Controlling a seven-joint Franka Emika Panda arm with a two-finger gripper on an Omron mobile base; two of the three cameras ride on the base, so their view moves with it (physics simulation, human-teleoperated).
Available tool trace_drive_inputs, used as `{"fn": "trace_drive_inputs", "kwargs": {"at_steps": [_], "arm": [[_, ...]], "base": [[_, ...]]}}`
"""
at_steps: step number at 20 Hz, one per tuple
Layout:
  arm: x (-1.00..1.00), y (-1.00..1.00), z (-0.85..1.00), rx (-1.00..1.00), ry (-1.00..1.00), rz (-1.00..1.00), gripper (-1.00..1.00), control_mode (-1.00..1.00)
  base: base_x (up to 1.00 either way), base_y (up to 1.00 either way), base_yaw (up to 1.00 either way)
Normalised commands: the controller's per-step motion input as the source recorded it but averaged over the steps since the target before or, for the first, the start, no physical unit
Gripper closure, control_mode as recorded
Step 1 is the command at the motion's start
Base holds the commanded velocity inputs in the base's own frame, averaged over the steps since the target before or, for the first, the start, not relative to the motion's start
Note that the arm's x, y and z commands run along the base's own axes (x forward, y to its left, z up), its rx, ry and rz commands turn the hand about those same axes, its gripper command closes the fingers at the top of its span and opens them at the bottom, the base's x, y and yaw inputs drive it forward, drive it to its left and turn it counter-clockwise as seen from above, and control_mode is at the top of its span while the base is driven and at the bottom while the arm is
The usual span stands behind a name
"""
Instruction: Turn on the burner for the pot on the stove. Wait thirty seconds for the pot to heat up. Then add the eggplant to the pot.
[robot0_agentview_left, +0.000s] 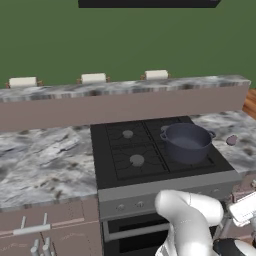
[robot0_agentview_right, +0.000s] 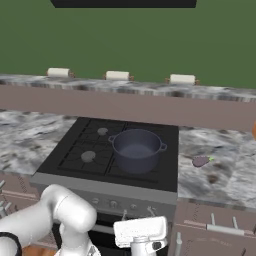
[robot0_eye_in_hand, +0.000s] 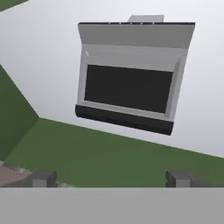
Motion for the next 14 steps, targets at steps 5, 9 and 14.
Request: {"fn": "trace_drive_inputs", "kwargs": {"at_steps": [5, 9, 14], "arm": [[-0.07, -0.01, 1.00, 0.11, -0.05, -0.01, -1.00, -1.00], [-0.08, -0.01, 1.00, 0.09, 0.03, -0.01, -1.00, -1.00], [-0.48, -0.10, 1.00, 0.09, 0.17, 0.00, -1.00, -1.00]], "base": [[0.00, 0.00, 0.00], [0.00, 0.00, 0.00], [0.00, 0.00, 0.00]]}}
